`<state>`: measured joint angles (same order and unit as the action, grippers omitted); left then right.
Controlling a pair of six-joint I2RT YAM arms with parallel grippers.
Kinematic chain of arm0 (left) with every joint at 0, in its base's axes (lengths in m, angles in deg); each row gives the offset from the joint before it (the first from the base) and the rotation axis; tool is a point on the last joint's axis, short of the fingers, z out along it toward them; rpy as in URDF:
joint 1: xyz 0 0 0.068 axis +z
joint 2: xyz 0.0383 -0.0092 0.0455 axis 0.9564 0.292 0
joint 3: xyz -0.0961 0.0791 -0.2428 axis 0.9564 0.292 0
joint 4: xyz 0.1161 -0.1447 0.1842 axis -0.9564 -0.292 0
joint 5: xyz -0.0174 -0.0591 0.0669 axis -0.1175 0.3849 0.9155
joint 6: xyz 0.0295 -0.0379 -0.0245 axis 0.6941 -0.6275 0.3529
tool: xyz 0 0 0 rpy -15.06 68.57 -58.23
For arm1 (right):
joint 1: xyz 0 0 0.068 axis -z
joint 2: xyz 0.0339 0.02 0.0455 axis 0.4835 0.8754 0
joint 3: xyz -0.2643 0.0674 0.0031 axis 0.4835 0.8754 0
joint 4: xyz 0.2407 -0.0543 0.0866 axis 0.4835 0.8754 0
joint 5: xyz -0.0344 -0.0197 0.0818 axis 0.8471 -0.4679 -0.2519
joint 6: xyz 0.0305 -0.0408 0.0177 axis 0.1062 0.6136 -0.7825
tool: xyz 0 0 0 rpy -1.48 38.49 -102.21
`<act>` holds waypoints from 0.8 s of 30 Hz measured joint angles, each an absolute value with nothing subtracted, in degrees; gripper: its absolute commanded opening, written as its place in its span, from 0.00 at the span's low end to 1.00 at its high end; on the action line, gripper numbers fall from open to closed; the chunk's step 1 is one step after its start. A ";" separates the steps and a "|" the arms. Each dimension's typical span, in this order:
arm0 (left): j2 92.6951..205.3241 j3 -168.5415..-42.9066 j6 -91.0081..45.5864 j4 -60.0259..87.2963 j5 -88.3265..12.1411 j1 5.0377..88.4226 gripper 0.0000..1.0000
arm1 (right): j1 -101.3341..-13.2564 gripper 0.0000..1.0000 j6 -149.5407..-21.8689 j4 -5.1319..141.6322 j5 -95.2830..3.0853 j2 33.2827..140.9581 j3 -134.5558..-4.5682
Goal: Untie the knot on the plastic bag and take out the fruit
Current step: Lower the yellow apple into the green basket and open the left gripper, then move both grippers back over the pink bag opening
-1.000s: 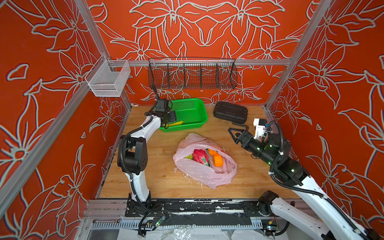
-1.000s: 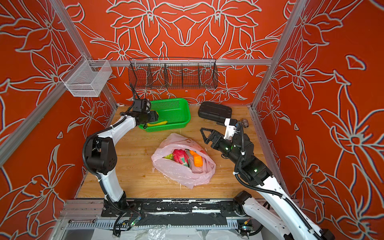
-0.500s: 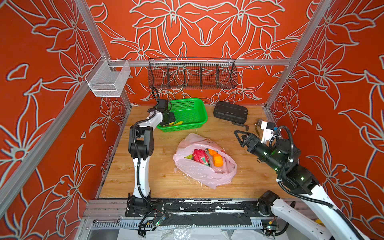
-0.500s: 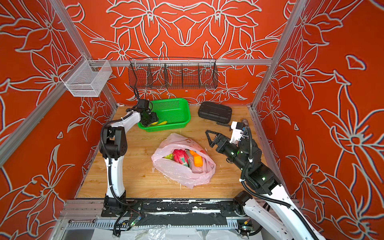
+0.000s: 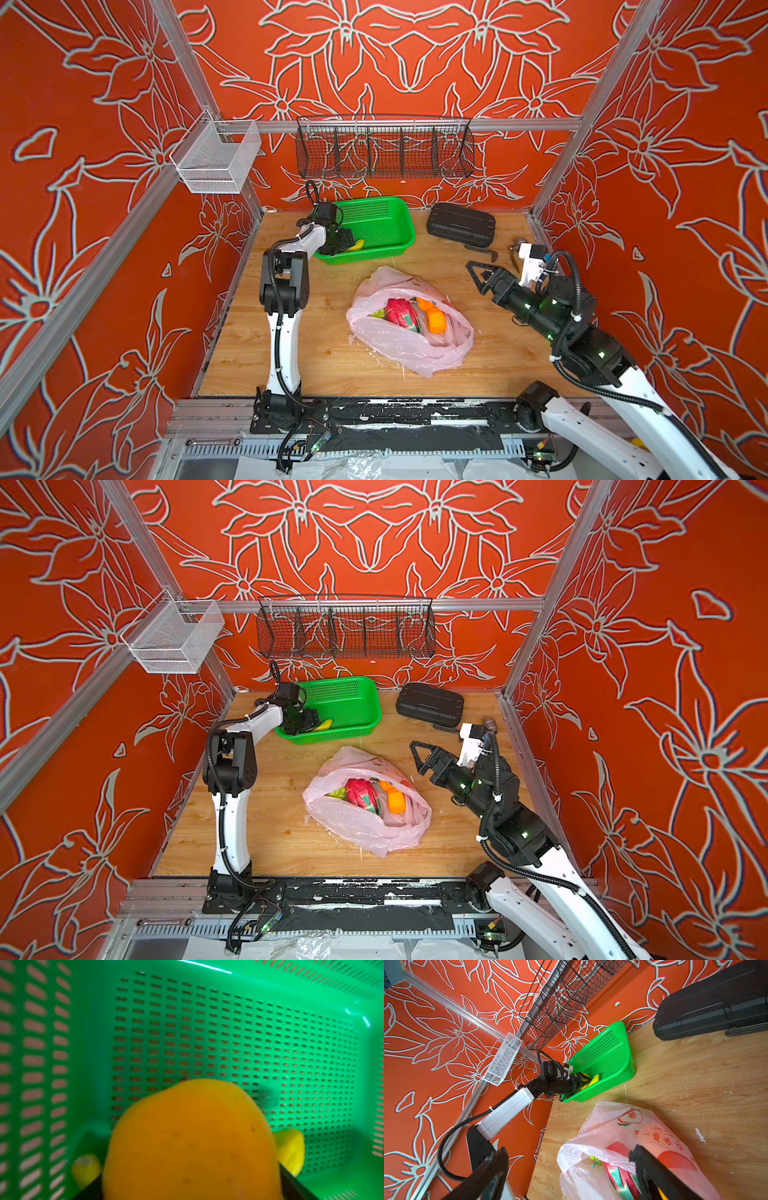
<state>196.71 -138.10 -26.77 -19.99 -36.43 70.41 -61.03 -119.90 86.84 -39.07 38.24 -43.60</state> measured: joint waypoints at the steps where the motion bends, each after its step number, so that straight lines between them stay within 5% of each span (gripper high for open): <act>1: 196.12 -137.51 -26.81 -19.93 -36.49 70.41 0.97 | -61.03 0.95 -119.90 86.82 -39.34 38.50 -43.62; 9: 185.23 -129.42 -27.51 -16.93 -36.60 70.41 1.00 | -61.03 0.94 -119.40 86.82 -41.13 40.49 -43.64; 24: 145.45 -106.52 -30.88 -8.45 -44.56 65.05 1.00 | -63.30 0.81 -112.12 87.17 -49.41 48.73 -44.82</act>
<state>145.45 -106.52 -30.88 -8.45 -44.56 65.05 -63.30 -112.12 87.17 -49.41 48.73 -44.82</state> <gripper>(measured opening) 0.992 0.823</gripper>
